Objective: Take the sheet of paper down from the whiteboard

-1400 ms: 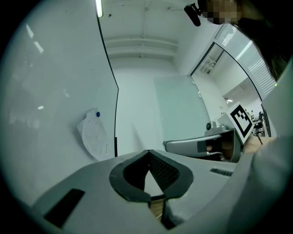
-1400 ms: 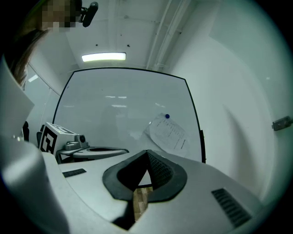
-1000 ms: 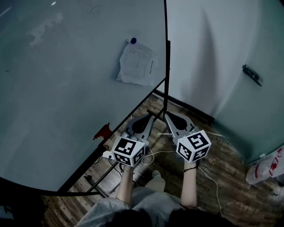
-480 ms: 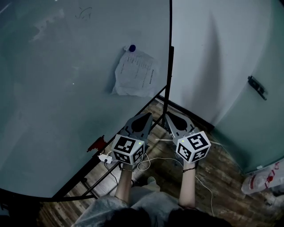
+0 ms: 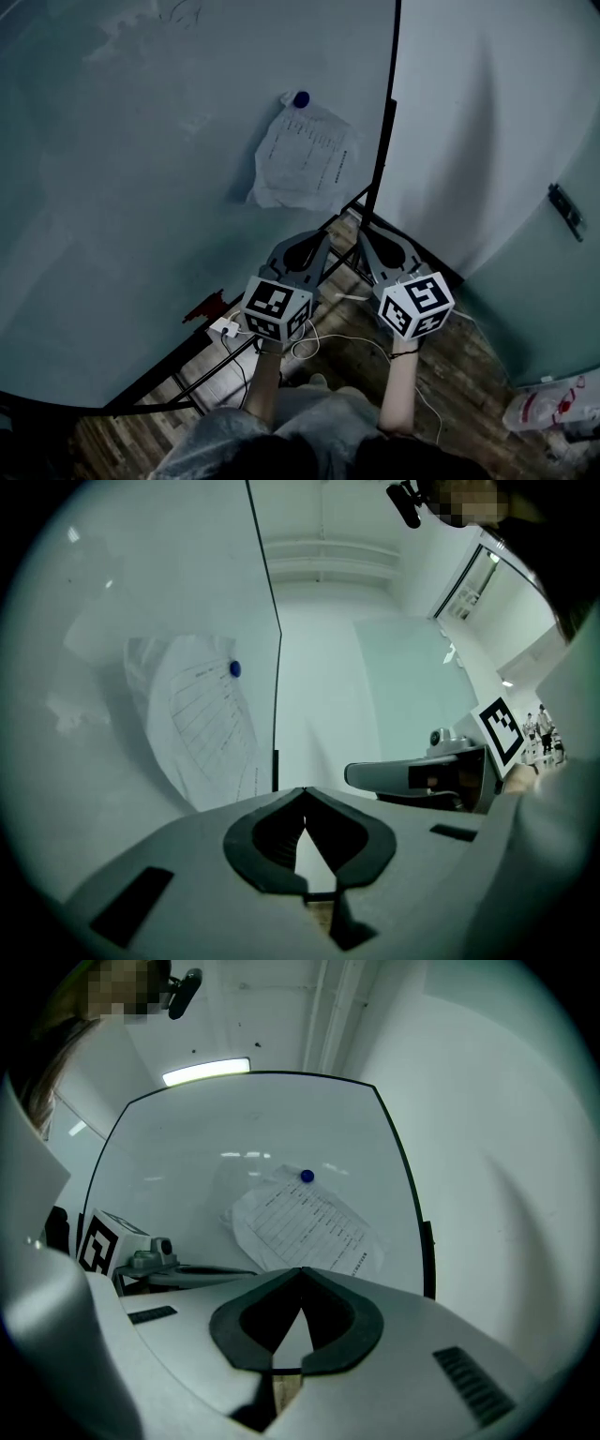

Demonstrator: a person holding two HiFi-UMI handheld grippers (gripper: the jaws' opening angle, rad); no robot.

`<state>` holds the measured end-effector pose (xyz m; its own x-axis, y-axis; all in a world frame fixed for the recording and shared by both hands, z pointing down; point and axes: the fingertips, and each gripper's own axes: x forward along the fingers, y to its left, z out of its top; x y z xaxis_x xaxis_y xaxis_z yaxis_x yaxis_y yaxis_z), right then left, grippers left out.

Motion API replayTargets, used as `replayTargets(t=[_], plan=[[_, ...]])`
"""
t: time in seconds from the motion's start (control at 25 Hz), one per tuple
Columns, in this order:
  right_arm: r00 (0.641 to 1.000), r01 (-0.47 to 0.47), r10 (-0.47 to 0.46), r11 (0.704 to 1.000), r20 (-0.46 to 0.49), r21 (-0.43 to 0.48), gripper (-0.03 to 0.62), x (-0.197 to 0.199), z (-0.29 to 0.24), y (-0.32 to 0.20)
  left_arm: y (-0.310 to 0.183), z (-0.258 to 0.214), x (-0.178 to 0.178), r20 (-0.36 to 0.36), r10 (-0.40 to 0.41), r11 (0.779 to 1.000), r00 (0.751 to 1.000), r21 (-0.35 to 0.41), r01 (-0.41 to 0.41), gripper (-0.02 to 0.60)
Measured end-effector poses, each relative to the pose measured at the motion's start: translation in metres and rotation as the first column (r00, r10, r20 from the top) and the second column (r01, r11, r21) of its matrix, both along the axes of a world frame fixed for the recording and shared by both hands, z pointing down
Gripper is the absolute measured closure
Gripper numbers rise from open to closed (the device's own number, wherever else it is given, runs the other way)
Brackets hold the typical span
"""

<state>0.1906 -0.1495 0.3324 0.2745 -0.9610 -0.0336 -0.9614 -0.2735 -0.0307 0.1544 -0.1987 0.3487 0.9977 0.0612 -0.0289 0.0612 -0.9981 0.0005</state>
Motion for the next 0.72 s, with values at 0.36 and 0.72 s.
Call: replayTargets(t=[0.36,0.72], plan=[[0.991,0.127,-0.125,0.99,-0.038,0.065,0.594,-0.002,-0.031,-0.055,-0.053,-0.006,-0.028,0.001,-0.181,0.983,0.984,-0.019,0.181,0.575],[0.956,0.288,-0.28,0.953,-0.09,0.094,0.594,0.007,-0.066,-0.086,-0.083,-0.015,-0.042,-0.015,-0.391,0.92,0.92,-0.046,0.39,0.575]])
